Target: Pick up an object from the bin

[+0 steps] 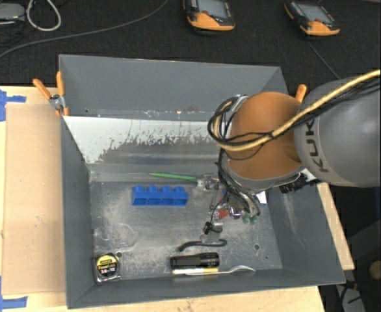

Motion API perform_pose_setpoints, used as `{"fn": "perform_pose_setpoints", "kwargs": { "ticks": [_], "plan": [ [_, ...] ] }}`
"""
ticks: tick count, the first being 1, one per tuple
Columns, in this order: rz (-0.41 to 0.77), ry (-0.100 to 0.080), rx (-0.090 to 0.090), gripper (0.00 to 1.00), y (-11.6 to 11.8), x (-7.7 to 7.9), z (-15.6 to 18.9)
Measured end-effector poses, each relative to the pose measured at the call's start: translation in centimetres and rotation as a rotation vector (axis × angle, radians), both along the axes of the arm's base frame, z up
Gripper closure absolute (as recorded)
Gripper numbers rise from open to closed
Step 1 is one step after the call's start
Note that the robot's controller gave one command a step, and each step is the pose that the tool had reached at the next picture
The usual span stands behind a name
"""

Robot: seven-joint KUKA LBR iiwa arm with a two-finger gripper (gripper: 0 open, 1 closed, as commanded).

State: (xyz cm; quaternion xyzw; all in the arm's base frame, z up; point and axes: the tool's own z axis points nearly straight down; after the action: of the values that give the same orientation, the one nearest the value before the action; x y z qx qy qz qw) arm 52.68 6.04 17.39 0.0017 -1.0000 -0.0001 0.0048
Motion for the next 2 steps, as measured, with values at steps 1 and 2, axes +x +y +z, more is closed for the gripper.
{"fn": "perform_pose_setpoints", "kwargs": {
  "ticks": [1,2],
  "plan": [
    [-0.002,-0.008,0.001,0.00,0.0,0.2,0.4],
    [-0.021,-0.008,0.001,0.00,-3.6,-3.2,-7.7]
  ]
}}
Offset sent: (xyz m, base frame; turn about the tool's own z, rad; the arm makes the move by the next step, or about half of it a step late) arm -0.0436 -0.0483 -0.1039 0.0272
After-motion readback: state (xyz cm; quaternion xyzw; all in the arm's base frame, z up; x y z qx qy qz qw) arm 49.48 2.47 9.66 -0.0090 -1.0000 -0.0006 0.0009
